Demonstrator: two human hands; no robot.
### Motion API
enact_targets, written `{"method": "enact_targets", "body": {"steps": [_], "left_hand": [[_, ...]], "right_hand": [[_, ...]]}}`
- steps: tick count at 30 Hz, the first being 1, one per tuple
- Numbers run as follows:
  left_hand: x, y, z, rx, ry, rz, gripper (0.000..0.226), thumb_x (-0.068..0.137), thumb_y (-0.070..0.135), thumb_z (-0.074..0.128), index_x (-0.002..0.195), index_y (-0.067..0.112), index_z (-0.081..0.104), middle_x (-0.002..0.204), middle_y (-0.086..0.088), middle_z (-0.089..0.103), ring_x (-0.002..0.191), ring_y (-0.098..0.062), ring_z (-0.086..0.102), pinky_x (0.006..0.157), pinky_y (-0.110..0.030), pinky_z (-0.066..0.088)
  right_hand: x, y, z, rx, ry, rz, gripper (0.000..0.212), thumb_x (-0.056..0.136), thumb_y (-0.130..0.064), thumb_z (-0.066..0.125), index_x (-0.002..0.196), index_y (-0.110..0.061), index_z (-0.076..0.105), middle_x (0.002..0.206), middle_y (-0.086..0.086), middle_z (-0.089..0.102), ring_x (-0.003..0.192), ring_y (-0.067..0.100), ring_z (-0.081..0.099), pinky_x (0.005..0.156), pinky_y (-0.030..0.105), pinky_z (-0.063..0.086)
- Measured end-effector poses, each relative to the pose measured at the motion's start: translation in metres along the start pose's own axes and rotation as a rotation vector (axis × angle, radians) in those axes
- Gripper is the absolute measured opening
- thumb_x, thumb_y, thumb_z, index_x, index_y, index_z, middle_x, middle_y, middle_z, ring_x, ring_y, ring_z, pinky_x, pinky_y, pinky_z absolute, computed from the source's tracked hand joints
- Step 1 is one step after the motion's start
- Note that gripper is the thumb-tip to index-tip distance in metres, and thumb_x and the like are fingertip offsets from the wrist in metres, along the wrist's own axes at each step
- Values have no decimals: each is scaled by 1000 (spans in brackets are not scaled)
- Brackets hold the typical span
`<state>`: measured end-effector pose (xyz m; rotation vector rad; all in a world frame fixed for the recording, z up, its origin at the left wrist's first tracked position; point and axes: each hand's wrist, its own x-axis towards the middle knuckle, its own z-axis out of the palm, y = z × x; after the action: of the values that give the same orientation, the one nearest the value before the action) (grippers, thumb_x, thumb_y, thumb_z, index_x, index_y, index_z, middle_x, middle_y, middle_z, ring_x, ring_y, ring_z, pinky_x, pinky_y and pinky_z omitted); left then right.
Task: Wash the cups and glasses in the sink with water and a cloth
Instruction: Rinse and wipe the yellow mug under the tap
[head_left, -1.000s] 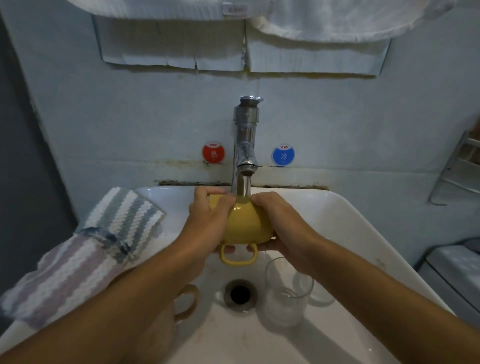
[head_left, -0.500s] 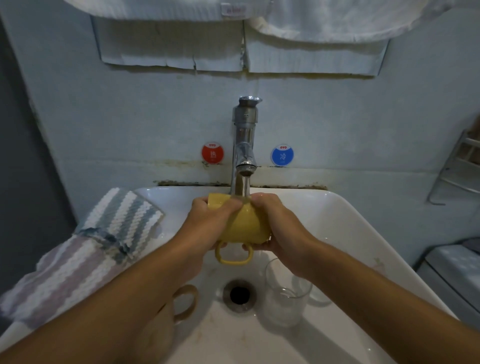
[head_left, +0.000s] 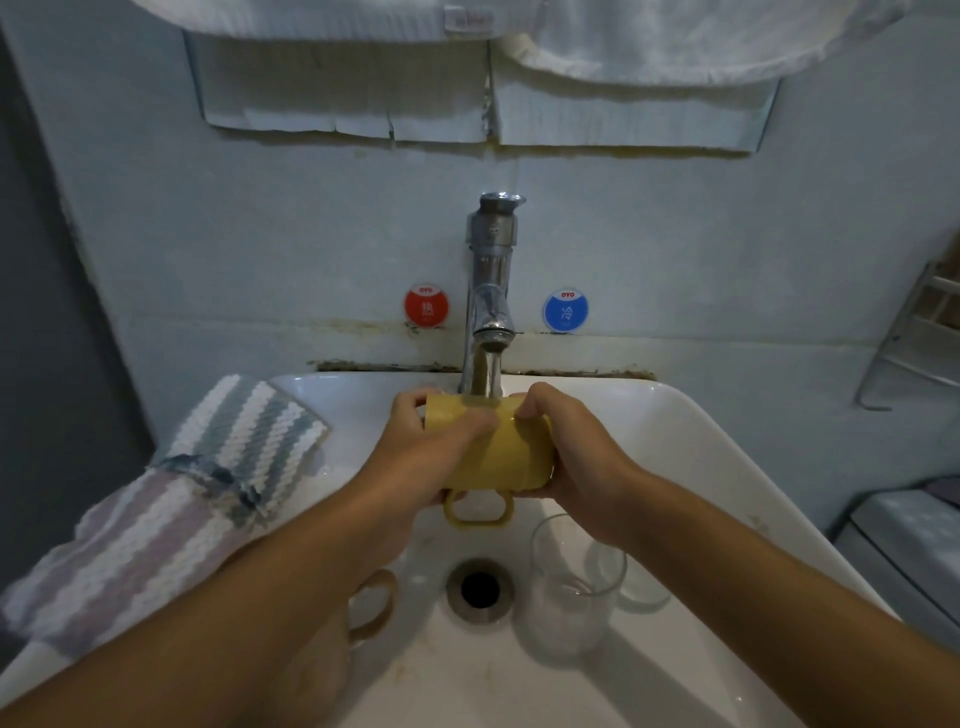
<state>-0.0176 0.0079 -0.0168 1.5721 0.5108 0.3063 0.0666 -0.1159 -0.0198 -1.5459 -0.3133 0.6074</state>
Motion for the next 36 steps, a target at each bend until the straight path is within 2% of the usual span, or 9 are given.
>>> {"method": "enact_targets", "body": {"steps": [3, 9, 14, 19, 22, 25, 28, 32, 36], "left_hand": [[0, -1, 5, 32, -4, 9, 53, 90, 39, 63, 135, 37, 35, 122, -2, 46, 107, -27, 54, 87, -47, 57], [3, 1, 5, 0, 89, 4, 33, 103, 39, 35, 134, 33, 41, 110, -2, 48, 98, -24, 52, 86, -45, 54], [0, 0, 1, 26, 69, 16, 37, 99, 42, 49, 133, 35, 40, 123, -3, 46, 104, -24, 53, 86, -44, 56], [0, 0, 2, 93, 54, 31, 63, 84, 44, 70, 136, 37, 36, 125, -1, 45, 109, -24, 51, 88, -43, 54], [0, 1, 3, 97, 56, 16, 58, 89, 43, 65, 137, 36, 35, 127, -2, 43, 110, -26, 50, 92, -47, 53], [1, 4, 2, 57, 90, 3, 35, 100, 39, 44, 134, 33, 39, 126, -6, 45, 109, -28, 50, 93, -49, 52], [2, 6, 1, 43, 136, 1, 33, 102, 38, 36, 133, 29, 43, 123, -9, 48, 108, -29, 51, 94, -50, 51], [0, 6, 1, 35, 142, -27, 37, 100, 40, 42, 135, 28, 40, 124, -9, 48, 107, -28, 52, 88, -45, 53], [-4, 6, 1, 80, 90, -9, 50, 94, 42, 57, 138, 30, 36, 123, -4, 46, 102, -23, 51, 75, -35, 52]], "right_hand": [[-1, -1, -1, 6, 4, 23, 37, 89, -30, 49, 126, -24, 48, 119, 7, 52, 109, 31, 53, 92, 47, 54], [-2, -2, 2, 13, -5, 28, 32, 91, -26, 47, 122, -23, 52, 115, 6, 52, 107, 29, 53, 85, 45, 57], [-4, 0, 7, -99, 29, -26, 11, 100, -35, 45, 108, -29, 49, 108, 1, 51, 98, 22, 55, 77, 37, 58], [-3, 3, 9, -216, 40, -89, 34, 100, -48, 44, 127, -27, 45, 119, 0, 48, 103, 20, 53, 73, 32, 57], [-5, 3, 9, -231, 20, -101, 42, 96, -54, 49, 129, -28, 45, 119, -3, 49, 105, 20, 54, 77, 35, 58], [-5, 2, 8, -194, -2, -98, 37, 97, -42, 50, 131, -26, 46, 119, -2, 47, 104, 20, 52, 74, 34, 57], [-6, 0, 9, -102, -8, -54, 32, 98, -33, 44, 128, -22, 48, 116, 4, 51, 105, 25, 54, 77, 37, 57], [-8, -1, 11, -156, 10, -79, 30, 103, -38, 36, 124, -22, 51, 109, 1, 53, 97, 20, 56, 72, 33, 59], [-9, 2, 11, -247, -26, -112, 40, 96, -51, 51, 129, -28, 45, 120, -2, 48, 103, 19, 54, 70, 30, 57]]}}
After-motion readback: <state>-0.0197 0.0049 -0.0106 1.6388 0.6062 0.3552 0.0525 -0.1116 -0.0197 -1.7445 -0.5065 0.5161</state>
